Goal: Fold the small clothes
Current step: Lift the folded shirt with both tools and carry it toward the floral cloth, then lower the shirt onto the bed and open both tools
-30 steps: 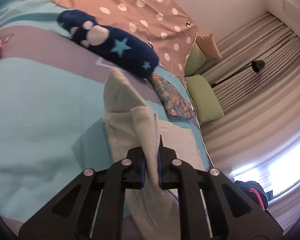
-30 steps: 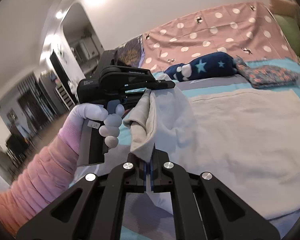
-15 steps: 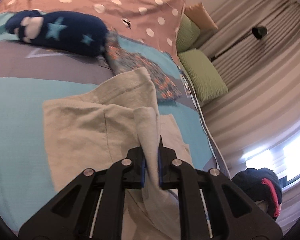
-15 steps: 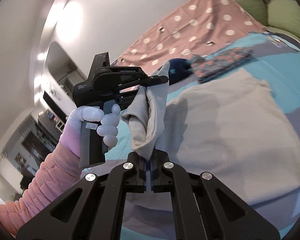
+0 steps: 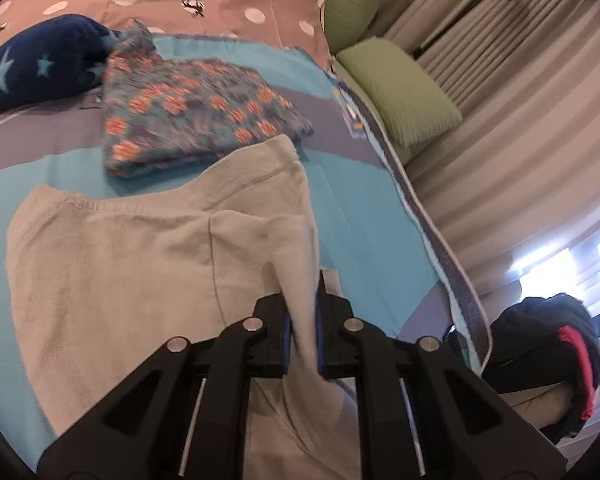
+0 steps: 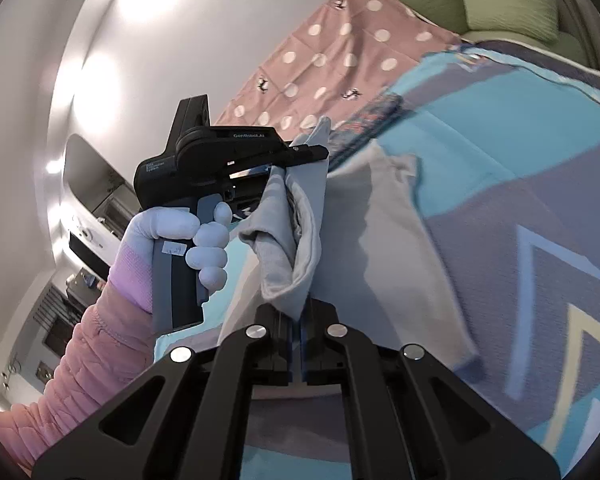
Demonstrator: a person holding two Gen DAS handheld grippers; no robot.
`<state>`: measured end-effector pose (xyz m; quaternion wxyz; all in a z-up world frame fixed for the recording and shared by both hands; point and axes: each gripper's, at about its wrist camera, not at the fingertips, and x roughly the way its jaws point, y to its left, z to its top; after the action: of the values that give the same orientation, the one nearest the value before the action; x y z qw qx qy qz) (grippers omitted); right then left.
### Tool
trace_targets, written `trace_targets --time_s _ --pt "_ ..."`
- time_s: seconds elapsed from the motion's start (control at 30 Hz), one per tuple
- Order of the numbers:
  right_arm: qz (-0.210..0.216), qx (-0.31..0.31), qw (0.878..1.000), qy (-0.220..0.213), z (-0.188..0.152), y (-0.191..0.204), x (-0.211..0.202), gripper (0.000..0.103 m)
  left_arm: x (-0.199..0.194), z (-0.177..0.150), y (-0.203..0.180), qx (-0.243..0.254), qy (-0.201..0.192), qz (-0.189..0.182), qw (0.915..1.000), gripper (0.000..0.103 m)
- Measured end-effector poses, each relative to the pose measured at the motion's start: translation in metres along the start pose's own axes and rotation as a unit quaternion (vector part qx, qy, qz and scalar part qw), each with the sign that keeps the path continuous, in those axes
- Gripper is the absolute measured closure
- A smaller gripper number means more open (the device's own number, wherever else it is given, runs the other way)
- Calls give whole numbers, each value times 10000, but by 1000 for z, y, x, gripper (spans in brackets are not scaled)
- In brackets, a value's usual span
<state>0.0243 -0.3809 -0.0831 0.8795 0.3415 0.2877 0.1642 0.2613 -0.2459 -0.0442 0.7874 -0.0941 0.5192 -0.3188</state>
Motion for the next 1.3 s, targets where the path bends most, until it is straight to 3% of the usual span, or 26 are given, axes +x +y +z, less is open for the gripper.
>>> trace_targets --time_s 0.17,0.43,0.5,0.67,0.77,0.83,0.93,1.07,1.3 --pt "-58 276 9996 42 -5 -20 -8 101 27 -3 -7 -13 164 287 9995 94" --pt "-22 385 9992 136 -7 -30 -12 101 39 -8 -15 80 133 359 9992 92" --pt "-78 381 9990 218 -8 -31 -11 101 39 -9 -20 247 95 362 9990 85" --pt "-299 349 9979 448 -10 -32 -9 93 34 -15 -35 535 -9 103 9985 54" --pt "-447 211 9974 529 -12 -28 -10 78 21 -19 -40 786 -143 198 9966 41" --pt "-569 95 9971 500 -13 -25 -11 71 3 -26 -39 934 -281 239 9949 38" --pt "-785 -132 9961 391 -12 -20 -16 71 -24 -41 -30 1081 -441 309 9927 33" --pt "-957 -242 9948 251 -9 -19 -22 71 -69 -81 -6 1346 -751 684 9857 30" --pt "-1156 -873 9893 165 -2 2 -16 71 -117 -156 40 1293 -953 1252 9790 25"
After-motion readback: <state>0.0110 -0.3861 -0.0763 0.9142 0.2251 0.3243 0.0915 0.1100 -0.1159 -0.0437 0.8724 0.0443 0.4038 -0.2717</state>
